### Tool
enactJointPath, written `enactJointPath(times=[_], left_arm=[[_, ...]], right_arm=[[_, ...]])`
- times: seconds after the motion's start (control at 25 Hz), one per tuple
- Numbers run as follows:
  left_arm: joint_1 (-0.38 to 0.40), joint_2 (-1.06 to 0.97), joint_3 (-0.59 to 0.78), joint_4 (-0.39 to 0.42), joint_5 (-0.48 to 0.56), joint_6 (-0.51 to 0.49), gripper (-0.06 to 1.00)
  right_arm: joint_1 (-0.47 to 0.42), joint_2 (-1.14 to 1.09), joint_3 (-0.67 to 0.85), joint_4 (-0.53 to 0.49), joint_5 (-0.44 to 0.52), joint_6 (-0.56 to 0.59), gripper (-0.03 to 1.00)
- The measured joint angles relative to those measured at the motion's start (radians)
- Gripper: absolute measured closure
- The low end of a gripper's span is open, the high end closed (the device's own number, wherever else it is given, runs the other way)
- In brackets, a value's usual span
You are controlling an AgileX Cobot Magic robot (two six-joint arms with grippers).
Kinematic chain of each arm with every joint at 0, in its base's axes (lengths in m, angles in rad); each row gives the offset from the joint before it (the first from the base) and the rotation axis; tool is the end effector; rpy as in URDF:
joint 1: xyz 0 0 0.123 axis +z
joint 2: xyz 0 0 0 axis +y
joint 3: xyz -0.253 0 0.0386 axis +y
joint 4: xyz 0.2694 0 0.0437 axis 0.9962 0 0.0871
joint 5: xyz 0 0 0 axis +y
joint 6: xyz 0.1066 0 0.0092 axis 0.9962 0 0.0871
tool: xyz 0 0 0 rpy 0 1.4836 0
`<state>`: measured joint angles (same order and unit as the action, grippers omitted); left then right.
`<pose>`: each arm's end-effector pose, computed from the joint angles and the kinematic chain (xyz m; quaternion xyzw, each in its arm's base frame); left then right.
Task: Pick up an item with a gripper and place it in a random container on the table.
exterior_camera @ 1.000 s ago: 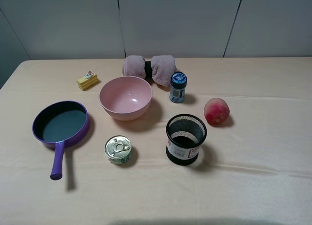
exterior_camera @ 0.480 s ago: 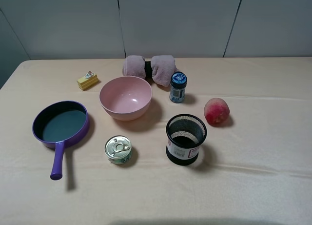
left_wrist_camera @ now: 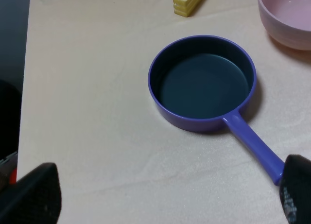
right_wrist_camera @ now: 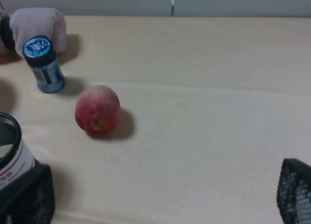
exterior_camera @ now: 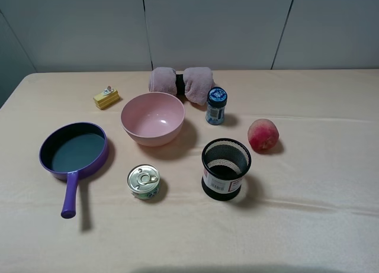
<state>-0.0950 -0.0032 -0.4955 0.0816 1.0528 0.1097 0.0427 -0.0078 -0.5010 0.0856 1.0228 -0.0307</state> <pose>0.0583 0.0021 0.2800 0.0855 0.8465 0.0446 0.5236 0.0575 0.0103 0.2849 -0.0318 0.8394 0.0460 0.5405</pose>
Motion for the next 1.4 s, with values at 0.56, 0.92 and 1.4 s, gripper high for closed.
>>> enactJointPath(times=[0.56,0.92,1.4], left_arm=[[0.000,0.000,0.000,0.000,0.000,0.000,0.04],[0.000,0.000,0.000,0.000,0.000,0.000,0.04],[0.000,0.000,0.000,0.000,0.000,0.000,0.04]], right_arm=[[0.000,0.000,0.000,0.000,0.000,0.000,0.27],[0.000,0.000,0.000,-0.021,0.000,0.000,0.27],[0.000,0.023,0.000,-0.018,0.000,0.000,0.27]])
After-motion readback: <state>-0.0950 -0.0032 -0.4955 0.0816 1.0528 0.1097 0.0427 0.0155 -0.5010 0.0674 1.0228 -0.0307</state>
